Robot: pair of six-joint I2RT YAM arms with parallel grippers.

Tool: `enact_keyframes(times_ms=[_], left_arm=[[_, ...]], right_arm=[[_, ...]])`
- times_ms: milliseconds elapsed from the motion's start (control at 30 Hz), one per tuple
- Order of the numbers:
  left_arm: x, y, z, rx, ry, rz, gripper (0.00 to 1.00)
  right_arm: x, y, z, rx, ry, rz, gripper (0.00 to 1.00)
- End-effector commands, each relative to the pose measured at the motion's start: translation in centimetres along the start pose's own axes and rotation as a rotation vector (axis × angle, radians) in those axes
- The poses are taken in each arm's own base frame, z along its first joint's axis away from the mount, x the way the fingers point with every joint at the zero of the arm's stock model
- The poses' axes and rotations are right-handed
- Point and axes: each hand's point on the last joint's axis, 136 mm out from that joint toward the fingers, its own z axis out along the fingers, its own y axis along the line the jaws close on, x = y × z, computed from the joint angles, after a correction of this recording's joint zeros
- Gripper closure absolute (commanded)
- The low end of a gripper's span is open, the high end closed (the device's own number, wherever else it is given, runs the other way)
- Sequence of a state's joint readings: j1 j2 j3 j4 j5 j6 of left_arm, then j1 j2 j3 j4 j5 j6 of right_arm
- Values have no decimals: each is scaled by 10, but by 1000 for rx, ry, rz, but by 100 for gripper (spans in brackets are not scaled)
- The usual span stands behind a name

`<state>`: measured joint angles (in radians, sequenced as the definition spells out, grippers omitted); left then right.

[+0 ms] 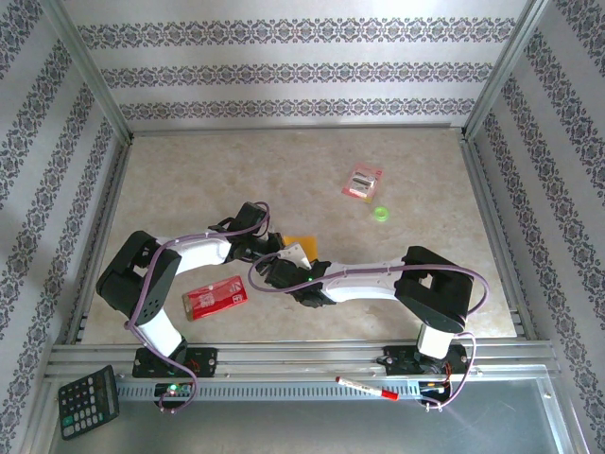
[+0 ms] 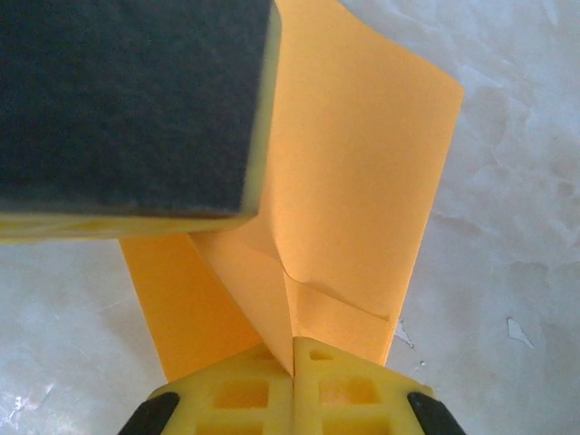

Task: Fold a paper plane with a square sheet of paper (pick it up from the middle)
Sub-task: Fourth fold the wing at the center of the table.

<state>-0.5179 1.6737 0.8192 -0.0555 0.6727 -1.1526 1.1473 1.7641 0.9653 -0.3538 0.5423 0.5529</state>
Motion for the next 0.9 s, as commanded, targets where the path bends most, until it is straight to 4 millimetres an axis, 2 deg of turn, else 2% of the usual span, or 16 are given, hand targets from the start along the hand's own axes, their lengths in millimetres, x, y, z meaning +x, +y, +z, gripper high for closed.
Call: enact_keyframes(times_ms=[0,133,300,367,567,867], left_arm=[[8,2,-1,-9,11,20,100],[7,0,-7,-15,-8,42,100],[1,-5,-22,-22,-53,86,76],[-3,-3,-29,-41,-78,99,72],[-9,1,-42,-27,-134,101,70],[-3,9,-37,-19,-108,108,74]], right_arm=[[5,-16,3,41,-5,14,99],[-2,-15,-1,-35,-51,30,100],[-13,-6,-11,-227,-128,68,100],[-14,-4,-13,-277,-137,90,100],[-10,3,-13,-430,-147,226,100],[-8,-1,-14,-552,-156,437,100]])
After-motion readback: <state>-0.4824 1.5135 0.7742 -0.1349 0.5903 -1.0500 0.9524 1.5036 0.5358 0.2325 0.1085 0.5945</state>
